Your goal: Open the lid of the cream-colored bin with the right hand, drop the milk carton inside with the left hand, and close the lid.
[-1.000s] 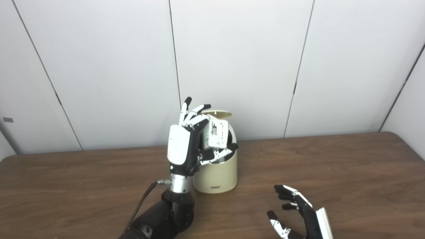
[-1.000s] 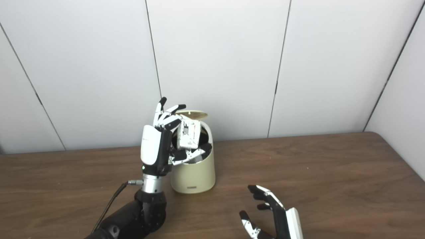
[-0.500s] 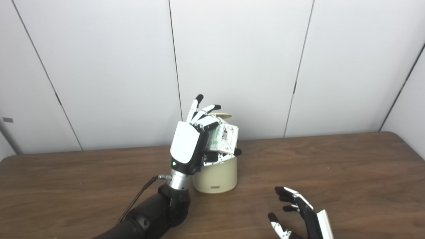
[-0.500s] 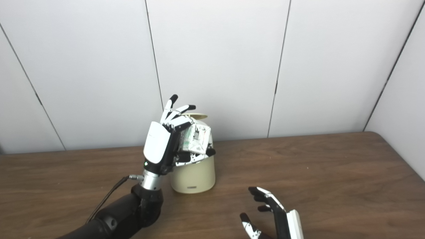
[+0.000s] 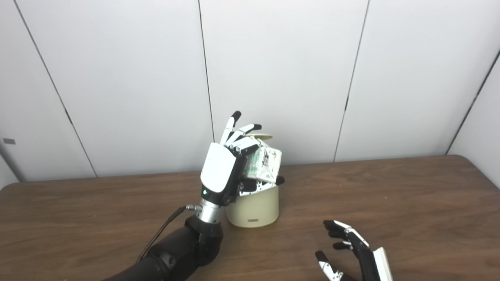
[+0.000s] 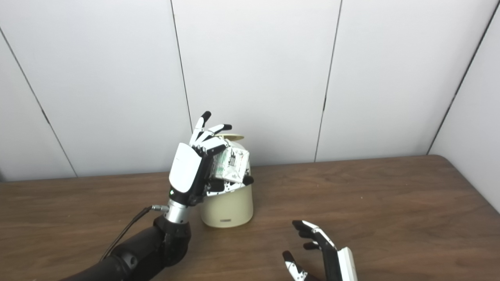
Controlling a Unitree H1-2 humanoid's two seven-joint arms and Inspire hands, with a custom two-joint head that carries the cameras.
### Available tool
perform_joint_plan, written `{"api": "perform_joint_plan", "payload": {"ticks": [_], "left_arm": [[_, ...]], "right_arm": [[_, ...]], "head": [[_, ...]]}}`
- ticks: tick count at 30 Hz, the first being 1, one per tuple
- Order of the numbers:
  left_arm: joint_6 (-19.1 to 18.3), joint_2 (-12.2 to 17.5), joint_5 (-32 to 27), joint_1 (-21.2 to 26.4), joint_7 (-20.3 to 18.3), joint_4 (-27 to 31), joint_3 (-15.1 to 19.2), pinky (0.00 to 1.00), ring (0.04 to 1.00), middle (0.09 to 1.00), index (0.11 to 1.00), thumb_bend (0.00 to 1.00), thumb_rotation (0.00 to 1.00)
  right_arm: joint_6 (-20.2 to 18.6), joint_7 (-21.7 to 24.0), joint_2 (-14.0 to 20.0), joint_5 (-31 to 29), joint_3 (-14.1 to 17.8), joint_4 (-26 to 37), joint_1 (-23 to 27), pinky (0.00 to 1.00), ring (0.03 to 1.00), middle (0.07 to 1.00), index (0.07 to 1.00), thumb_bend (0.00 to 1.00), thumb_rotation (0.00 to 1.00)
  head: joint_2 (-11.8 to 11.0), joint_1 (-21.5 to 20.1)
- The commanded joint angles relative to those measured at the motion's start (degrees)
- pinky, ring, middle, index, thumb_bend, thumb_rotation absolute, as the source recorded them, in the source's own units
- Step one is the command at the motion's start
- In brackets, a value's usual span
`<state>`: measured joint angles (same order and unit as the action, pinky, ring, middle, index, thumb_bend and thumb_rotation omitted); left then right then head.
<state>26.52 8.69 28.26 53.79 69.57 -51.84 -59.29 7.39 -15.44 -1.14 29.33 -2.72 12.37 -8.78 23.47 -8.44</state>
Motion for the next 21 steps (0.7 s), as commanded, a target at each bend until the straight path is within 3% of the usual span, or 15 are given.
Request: {"api": "perform_joint_plan", "payload": {"ticks": [1,7,14,21], "left_arm": [[0.4,1.1,0.9,3.7,0.9,-1.0,-0.3,1.00,0.782,0.465,0.492,0.53,0.00],[0.4,1.6,4.0,4.8,2.5,-2.5,-2.0,1.00,0.776,0.462,0.495,0.52,0.00],[0.4,2.0,3.6,5.0,2.4,-2.7,-2.3,1.00,0.779,0.469,0.488,0.53,0.00],[0.4,2.5,3.2,4.8,1.9,-2.4,-1.9,1.00,0.770,0.473,0.486,0.53,0.00]], "right_arm": [[2.2,-1.0,0.1,0.5,-0.1,1.0,0.1,0.60,0.717,0.736,0.717,0.16,0.01],[1.4,-0.5,0.0,0.3,-0.1,2.0,-0.3,0.60,0.720,0.736,0.718,0.15,0.03],[1.3,-0.2,0.1,0.0,0.1,1.7,-0.1,0.61,0.724,0.741,0.723,0.14,0.07],[1.6,-0.4,0.2,0.1,0.1,1.4,0.2,0.60,0.718,0.737,0.718,0.15,0.05]], "head": [[0.1,-0.1],[0.7,0.1],[0.6,0.2],[0.5,0.4]]}}
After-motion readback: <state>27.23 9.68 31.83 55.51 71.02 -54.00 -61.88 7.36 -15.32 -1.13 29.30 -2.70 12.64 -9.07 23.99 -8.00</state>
